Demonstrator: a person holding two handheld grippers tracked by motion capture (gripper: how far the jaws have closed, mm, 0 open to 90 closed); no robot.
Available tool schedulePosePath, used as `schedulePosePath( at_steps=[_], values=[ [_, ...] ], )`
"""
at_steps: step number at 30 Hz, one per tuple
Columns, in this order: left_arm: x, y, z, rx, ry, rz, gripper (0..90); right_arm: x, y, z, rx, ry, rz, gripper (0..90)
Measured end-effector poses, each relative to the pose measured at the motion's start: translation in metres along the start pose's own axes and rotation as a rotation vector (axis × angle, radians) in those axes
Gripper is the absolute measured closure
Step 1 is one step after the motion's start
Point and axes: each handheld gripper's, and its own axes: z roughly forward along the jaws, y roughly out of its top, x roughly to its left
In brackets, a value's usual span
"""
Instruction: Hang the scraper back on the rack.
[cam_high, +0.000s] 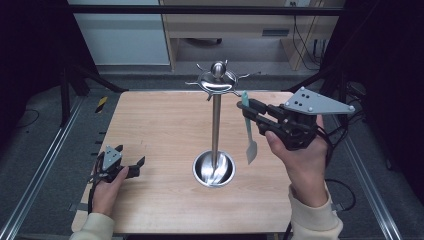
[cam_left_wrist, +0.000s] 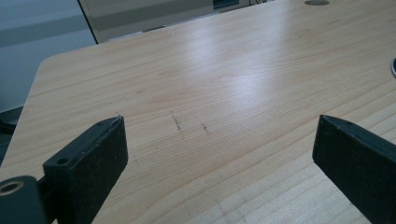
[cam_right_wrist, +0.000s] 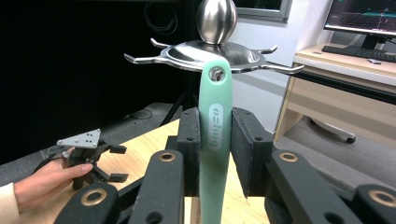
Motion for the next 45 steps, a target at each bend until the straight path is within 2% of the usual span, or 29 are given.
schedulePosePath(
  at_steps=[32, 45],
  values=[
    [-0.001, 0.000, 0.000, 0.005, -0.003, 0.005, 3.3, 0.002, -0.001, 0.008, 0.027, -0.011, -0.005, 73.9],
    [-0.001, 0.000, 0.000, 0.006, -0.003, 0.008, 3.4, 0.004, -0.001, 0.016, 0.030, -0.020, 0.000, 74.0]
  ],
)
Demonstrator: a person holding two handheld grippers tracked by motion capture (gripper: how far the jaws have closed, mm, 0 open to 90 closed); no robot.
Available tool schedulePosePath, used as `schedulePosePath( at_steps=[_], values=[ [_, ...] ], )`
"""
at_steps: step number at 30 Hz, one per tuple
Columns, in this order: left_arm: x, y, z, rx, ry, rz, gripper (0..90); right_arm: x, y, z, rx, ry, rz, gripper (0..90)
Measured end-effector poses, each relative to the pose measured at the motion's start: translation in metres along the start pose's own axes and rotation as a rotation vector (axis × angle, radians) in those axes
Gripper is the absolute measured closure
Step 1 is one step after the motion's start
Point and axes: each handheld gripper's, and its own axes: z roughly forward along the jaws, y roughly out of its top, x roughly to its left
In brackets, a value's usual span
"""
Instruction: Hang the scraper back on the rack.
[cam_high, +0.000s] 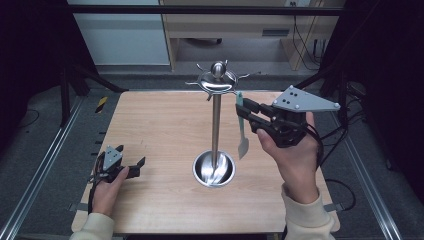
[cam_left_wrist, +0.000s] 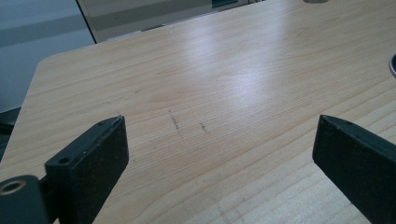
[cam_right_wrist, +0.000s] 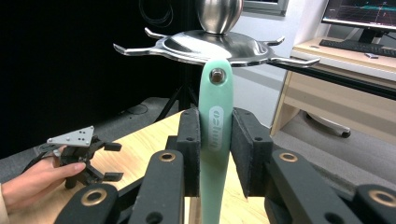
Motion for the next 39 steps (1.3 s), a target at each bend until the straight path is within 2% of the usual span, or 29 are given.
schedulePosePath(
  at_steps=[12, 31, 39],
  values=[
    [-0.0002, -0.0001, -0.0002, -0.001, -0.001, -0.001, 3.4, -0.0007, -0.0026, 0.0067, -0.005, 0.006, 0.007, 73.9],
    [-0.0014, 0.0006, 0.0012, 0.016, -0.003, 0.010, 3.5, -0.0014, -0.0049, 0.0064, -0.023, 0.010, 0.014, 73.5],
    [-0.0019, 0.0007, 0.0012, 0.015, -0.006, 0.016, 3.5, -0.0029, -0.0043, -0.0019, -0.052, 0.004, 0.030, 67.0]
  ],
)
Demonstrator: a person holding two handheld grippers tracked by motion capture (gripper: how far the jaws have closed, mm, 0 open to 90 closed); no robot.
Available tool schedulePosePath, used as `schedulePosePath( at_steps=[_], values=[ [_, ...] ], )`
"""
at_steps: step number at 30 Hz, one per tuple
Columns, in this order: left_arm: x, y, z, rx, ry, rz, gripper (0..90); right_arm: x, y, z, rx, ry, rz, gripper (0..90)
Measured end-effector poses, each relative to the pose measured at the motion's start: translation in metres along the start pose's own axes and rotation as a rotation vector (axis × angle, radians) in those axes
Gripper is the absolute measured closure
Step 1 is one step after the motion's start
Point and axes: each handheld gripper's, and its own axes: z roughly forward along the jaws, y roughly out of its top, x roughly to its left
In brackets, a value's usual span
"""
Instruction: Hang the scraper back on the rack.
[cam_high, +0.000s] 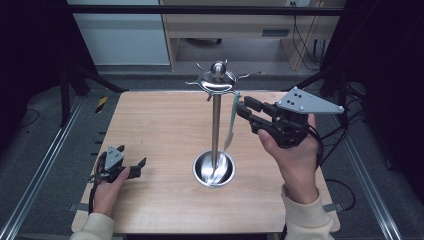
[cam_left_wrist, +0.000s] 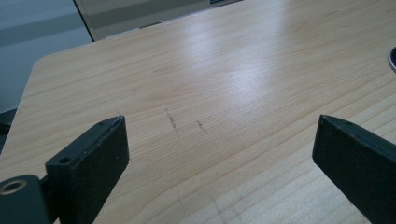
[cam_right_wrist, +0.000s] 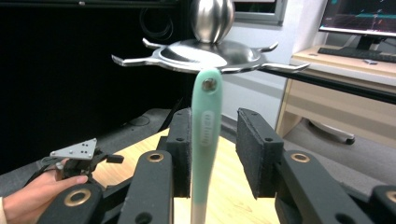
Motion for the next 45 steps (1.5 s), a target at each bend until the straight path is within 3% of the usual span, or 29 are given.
schedulePosePath(
  at_steps=[4, 7, 13, 18, 23, 26, 30, 38, 45],
  values=[
    [0.000, 0.000, 0.000, 0.004, 0.001, 0.003, 3.5, -0.004, 0.003, -0.011, -0.019, -0.026, 0.010, 64.6],
    [-0.001, 0.001, 0.001, 0.006, 0.000, 0.006, 3.5, -0.010, 0.002, -0.017, -0.014, -0.053, 0.016, 56.9],
    [-0.001, 0.000, 0.001, 0.003, 0.000, 0.002, 3.5, -0.032, -0.015, -0.013, 0.033, -0.211, 0.005, 31.8],
    [-0.001, 0.000, 0.001, 0.002, -0.001, 0.005, 3.5, -0.047, -0.030, -0.007, 0.043, -0.288, 0.012, 22.3],
    [-0.001, 0.000, 0.001, 0.000, -0.002, -0.001, 3.5, -0.056, -0.045, -0.006, 0.038, -0.325, 0.031, 13.2],
    [-0.001, 0.000, 0.001, -0.001, -0.002, -0.002, 3.5, -0.061, -0.055, -0.005, 0.045, -0.328, 0.010, 11.4],
    [0.000, 0.000, 0.001, -0.005, -0.003, -0.006, 3.5, -0.067, -0.066, -0.005, 0.067, -0.343, 0.022, 10.7],
    [-0.002, 0.001, 0.002, -0.007, -0.014, 0.002, 3.4, -0.082, -0.099, -0.001, 0.135, -0.390, 0.092, 9.7],
    [-0.002, 0.001, 0.002, -0.010, -0.016, 0.002, 3.3, -0.090, -0.132, 0.003, 0.196, -0.412, 0.123, 12.3]
  ],
)
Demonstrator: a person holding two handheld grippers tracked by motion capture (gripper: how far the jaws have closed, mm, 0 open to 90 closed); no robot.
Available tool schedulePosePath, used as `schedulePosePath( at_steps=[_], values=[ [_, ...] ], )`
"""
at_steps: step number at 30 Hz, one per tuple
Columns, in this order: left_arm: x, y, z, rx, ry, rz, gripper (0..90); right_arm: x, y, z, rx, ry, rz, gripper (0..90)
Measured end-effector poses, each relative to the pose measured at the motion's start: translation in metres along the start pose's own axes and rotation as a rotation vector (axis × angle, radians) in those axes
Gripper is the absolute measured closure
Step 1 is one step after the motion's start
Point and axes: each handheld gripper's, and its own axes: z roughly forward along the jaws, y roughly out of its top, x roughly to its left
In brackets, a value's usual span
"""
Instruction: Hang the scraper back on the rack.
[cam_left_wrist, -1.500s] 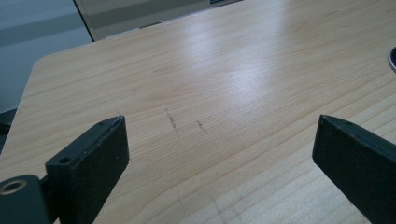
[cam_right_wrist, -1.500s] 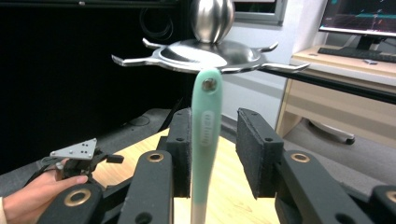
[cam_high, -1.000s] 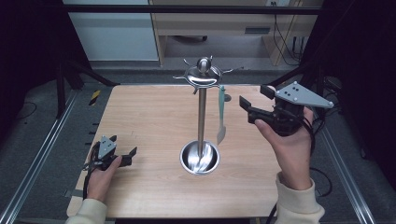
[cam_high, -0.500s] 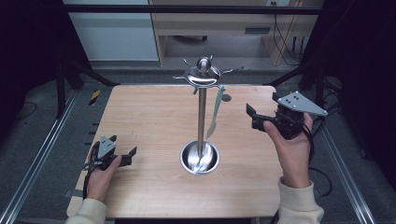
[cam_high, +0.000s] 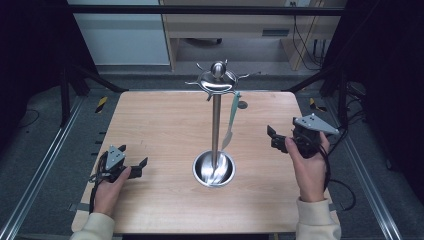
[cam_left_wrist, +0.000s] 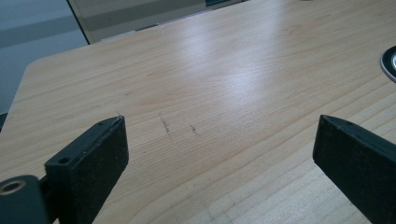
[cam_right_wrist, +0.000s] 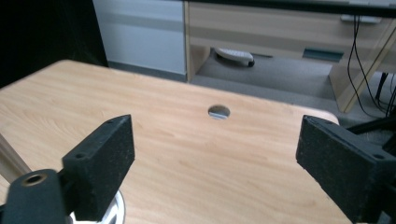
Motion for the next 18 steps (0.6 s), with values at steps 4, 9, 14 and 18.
schedulePosePath(
  at_steps=[4, 9, 14, 18],
  values=[
    [0.000, 0.000, 0.000, -0.003, -0.002, 0.002, 3.2, -0.002, -0.018, 0.007, 0.036, -0.013, -0.009, 13.4],
    [0.000, 0.000, 0.000, -0.006, -0.004, -0.002, 3.2, -0.005, -0.034, 0.012, 0.060, -0.009, -0.009, 13.5],
    [0.000, 0.000, 0.000, -0.004, -0.002, -0.004, 2.7, -0.005, -0.056, 0.018, 0.101, -0.007, -0.036, 13.5],
    [0.000, 0.000, 0.001, -0.001, -0.002, 0.001, 2.7, -0.004, -0.075, 0.025, 0.135, 0.003, -0.045, 13.5]
  ],
)
